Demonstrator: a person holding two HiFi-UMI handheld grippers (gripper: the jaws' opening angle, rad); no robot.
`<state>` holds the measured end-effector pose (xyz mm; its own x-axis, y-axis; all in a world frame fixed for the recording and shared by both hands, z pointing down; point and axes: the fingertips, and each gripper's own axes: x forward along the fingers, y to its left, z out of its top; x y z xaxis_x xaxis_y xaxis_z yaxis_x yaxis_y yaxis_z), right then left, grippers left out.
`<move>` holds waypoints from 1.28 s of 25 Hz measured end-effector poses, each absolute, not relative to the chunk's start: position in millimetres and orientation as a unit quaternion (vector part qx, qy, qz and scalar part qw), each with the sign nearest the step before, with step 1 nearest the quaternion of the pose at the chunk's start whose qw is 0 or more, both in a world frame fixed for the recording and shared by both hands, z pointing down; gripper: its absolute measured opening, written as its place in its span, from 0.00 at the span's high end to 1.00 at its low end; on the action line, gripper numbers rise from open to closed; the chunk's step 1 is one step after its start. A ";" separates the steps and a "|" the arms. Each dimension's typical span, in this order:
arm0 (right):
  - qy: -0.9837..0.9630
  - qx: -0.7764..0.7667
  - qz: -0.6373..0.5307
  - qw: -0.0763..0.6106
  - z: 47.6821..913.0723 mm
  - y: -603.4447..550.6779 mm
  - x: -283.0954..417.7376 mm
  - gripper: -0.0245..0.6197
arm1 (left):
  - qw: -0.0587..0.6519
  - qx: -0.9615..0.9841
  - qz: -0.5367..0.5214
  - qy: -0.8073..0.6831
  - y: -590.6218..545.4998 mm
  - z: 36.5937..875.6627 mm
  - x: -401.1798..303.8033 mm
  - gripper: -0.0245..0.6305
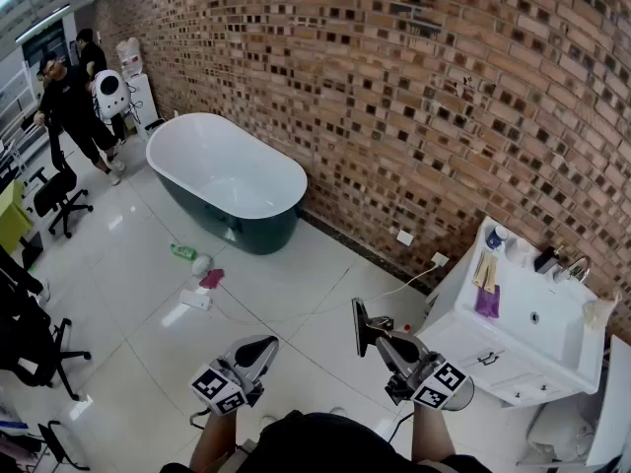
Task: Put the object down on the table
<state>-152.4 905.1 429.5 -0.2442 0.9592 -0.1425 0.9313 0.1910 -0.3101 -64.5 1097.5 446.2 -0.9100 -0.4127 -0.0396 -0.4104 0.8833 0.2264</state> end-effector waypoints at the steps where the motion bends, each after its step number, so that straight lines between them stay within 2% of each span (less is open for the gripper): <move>1: -0.774 -0.610 0.166 0.039 429.7 895.9 -157.6 0.95 | 0.005 0.219 -0.115 -0.969 1088.4 447.0 -73.7 0.96; 12: -0.841 -0.507 0.187 0.020 430.2 773.6 -194.1 0.95 | 0.017 0.362 -0.123 -0.924 964.5 447.0 -163.1 0.96; 17: -0.870 -0.450 0.200 0.000 421.2 750.8 -203.5 0.95 | 0.025 0.412 -0.105 -0.905 952.4 442.0 -189.7 0.96; 24: -0.905 -0.348 0.240 -0.038 406.3 723.9 -188.8 0.95 | 0.026 0.508 -0.112 -0.854 925.4 434.1 -224.7 0.96; 32: -0.945 -0.223 0.236 -0.037 412.2 680.1 -137.2 0.95 | 0.050 0.611 -0.131 -0.779 866.8 445.9 -221.7 0.96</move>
